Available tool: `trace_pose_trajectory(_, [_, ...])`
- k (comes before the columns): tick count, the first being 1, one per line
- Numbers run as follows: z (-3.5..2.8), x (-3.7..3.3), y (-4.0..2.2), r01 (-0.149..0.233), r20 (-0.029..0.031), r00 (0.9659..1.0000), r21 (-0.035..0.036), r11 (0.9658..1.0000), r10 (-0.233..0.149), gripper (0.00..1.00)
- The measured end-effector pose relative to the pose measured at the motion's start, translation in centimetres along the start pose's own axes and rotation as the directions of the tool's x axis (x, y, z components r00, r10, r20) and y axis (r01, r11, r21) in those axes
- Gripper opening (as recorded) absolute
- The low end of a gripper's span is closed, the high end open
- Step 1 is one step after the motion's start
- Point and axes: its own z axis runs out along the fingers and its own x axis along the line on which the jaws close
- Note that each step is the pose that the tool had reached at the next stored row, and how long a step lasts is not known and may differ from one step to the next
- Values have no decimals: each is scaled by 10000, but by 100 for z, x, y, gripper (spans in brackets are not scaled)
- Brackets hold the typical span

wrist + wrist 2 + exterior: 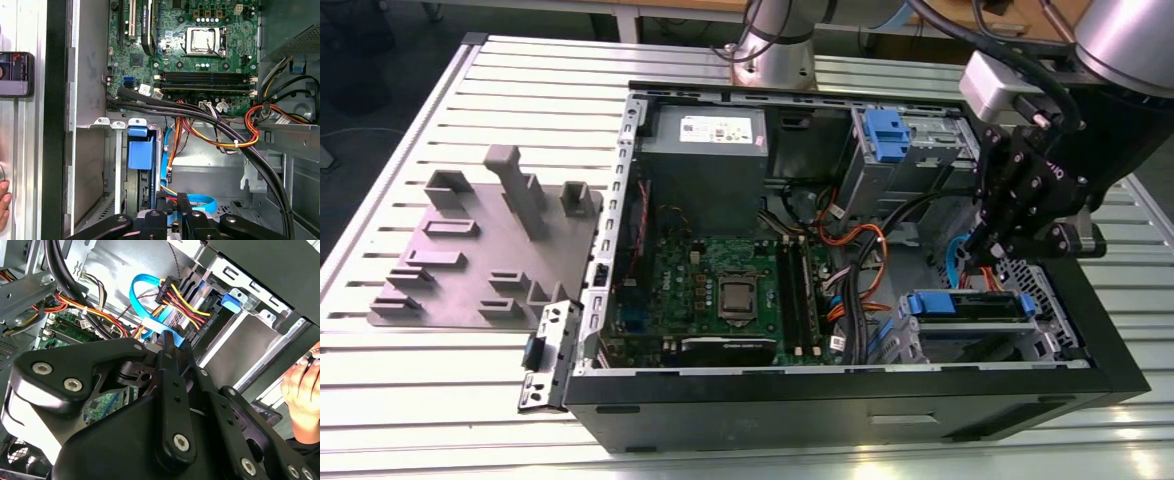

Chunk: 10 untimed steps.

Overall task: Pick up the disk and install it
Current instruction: 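Insert the second disk wire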

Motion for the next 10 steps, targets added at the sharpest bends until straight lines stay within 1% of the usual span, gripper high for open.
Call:
trace_pose_trajectory(3, [8, 2, 0, 0, 39, 10000, 1, 10000, 0, 23])
trace_pose_trajectory(4, [12, 4, 0, 0, 62, 10000, 1, 10000, 0, 23])
trace_pose_trajectory(6, [20, 6, 0, 0, 125, 9999, 1, 10000, 0, 23])
trace_pose_trajectory(8, [27, 7, 0, 1, 221, 9998, 2, 10000, -2, 23])
trace_pose_trajectory(10, [31, 6, 0, 2, 349, 9994, 3, 10000, -2, 23])
